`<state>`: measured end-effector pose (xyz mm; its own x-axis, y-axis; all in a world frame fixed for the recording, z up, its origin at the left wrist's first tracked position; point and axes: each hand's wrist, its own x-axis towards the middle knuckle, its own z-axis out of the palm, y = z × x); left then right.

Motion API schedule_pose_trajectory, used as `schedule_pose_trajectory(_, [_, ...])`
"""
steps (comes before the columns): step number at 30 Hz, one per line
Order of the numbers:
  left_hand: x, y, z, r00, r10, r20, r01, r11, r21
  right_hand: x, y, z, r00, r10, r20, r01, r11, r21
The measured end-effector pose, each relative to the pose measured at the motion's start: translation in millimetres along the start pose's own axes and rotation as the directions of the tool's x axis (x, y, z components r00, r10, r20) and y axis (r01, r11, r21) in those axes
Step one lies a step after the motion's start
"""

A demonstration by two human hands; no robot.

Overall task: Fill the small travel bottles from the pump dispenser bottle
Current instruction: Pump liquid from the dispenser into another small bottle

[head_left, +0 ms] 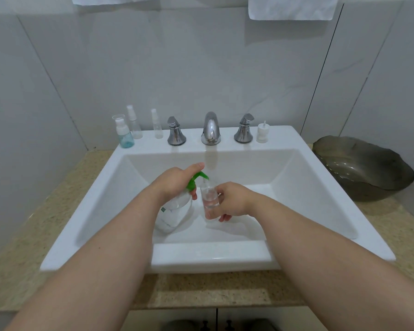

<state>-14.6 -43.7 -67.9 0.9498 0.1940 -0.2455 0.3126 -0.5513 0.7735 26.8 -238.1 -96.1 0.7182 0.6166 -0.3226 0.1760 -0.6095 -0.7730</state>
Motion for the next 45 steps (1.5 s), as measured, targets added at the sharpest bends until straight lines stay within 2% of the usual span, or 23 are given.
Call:
schedule_pose_trajectory(16, [-2.1,3.1,-1.8,1.000,-0.023,0.002,0.023,0.999,0.046,-2.1,-1.5,-0.6,1.000,-0.005,-0.006,0.005,1.000,-0.024])
schedule_pose_trajectory(30, [-2.6,4.1,-1.7,0.998,0.022,0.050,-0.023,0.999,0.024,-1.3,-1.1,0.9,1.000,0.009,0.020,-0.008,0.999,-0.048])
schedule_pose_trajectory(45, [4.8,-4.6,0.1,1.000,0.026,-0.010,-0.026,0.999,0.039,0.5,0.9,0.1,1.000,0.022,-0.009,-0.023,0.999,-0.040])
